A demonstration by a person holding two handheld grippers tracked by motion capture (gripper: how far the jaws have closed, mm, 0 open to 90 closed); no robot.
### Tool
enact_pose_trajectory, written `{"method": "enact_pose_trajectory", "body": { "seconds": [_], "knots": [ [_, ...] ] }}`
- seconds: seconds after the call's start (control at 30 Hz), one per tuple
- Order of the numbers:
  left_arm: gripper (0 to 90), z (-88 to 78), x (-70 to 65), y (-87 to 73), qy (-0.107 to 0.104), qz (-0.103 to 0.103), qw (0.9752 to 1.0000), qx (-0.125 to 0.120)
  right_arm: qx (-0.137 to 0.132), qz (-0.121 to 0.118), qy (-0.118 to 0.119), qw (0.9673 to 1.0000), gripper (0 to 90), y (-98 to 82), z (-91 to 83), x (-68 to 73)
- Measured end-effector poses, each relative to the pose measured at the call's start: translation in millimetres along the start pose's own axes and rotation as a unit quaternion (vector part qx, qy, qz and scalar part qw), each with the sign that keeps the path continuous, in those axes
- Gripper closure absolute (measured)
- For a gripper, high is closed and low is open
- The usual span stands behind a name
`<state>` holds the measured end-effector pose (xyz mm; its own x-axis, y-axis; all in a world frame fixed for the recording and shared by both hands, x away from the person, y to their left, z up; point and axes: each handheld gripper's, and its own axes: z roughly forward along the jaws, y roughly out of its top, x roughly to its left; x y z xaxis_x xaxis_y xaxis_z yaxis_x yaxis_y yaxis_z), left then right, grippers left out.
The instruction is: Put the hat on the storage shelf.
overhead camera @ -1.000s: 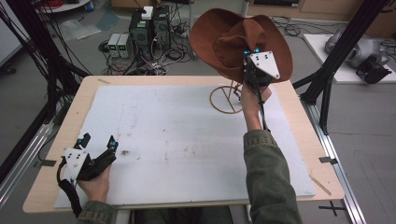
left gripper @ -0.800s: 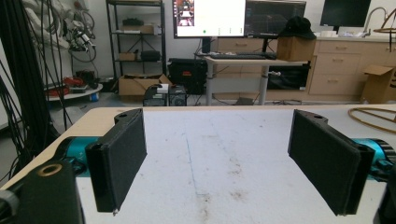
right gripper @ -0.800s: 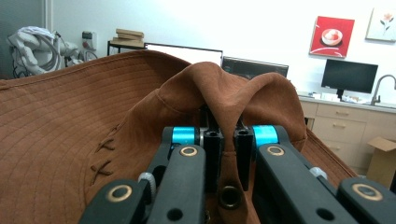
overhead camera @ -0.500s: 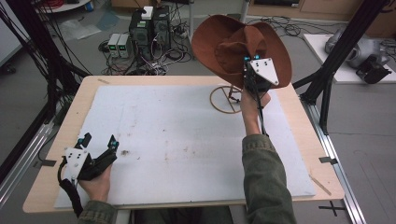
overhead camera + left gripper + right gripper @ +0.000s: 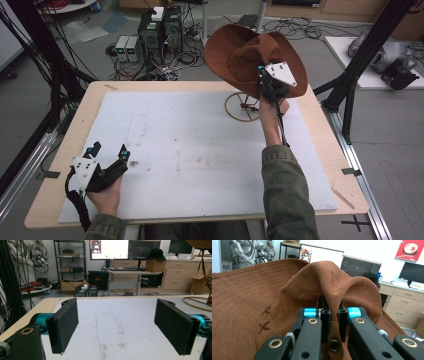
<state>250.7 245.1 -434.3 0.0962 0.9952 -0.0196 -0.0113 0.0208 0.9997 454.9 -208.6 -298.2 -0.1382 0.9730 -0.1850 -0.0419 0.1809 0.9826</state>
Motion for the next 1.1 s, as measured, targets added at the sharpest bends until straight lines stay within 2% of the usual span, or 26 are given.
{"method": "enact_pose_trajectory", "body": {
  "seconds": [0.23, 0.5, 0.6, 0.67, 0.77, 0.83, 0.9, 1.1],
  "knots": [
    [19.7, 1.8, -2.3, -0.3, -0.004, 0.002, 1.0, 0.001, 0.013, 0.001, 0.023, 0.9997, 86.6, 1.1, 2.2, 0.0],
    [19.7, 3.2, -3.6, -0.6, -0.006, 0.003, 1.0, 0.002, 0.018, 0.011, 0.027, 0.9994, 83.4, 1.1, 2.9, -3.5],
    [19.7, 3.0, -4.1, -0.3, -0.006, 0.003, 1.0, 0.002, 0.015, 0.015, 0.029, 0.9993, 73.4, 1.3, 3.3, -3.3],
    [19.7, 2.7, -3.8, -0.4, -0.006, 0.003, 1.0, 0.003, 0.015, -0.001, 0.021, 0.9997, 73.5, 1.9, 2.5, -1.9],
    [19.8, 2.0, -2.8, -0.2, -0.005, 0.001, 1.0, 0.001, 0.015, -0.001, 0.024, 0.9996, 67.2, 2.6, 1.7, -0.8],
    [19.8, 1.8, -1.9, -0.3, -0.004, 0.001, 1.0, 0.002, 0.011, 0.014, 0.028, 0.9994, 57.7, 3.4, 0.7, -1.7],
    [19.8, 1.9, -1.3, -0.6, -0.003, 0.002, 1.0, 0.002, 0.012, 0.03, 0.029, 0.9991, 53.9, 3.9, -0.1, -2.2],
    [19.9, 1.2, -1.0, -0.5, -0.002, 0.0, 1.0, 0.0, 0.005, 0.043, 0.026, 0.9987, 34.4, 5.7, -3.1, -5.7]
  ]
}}
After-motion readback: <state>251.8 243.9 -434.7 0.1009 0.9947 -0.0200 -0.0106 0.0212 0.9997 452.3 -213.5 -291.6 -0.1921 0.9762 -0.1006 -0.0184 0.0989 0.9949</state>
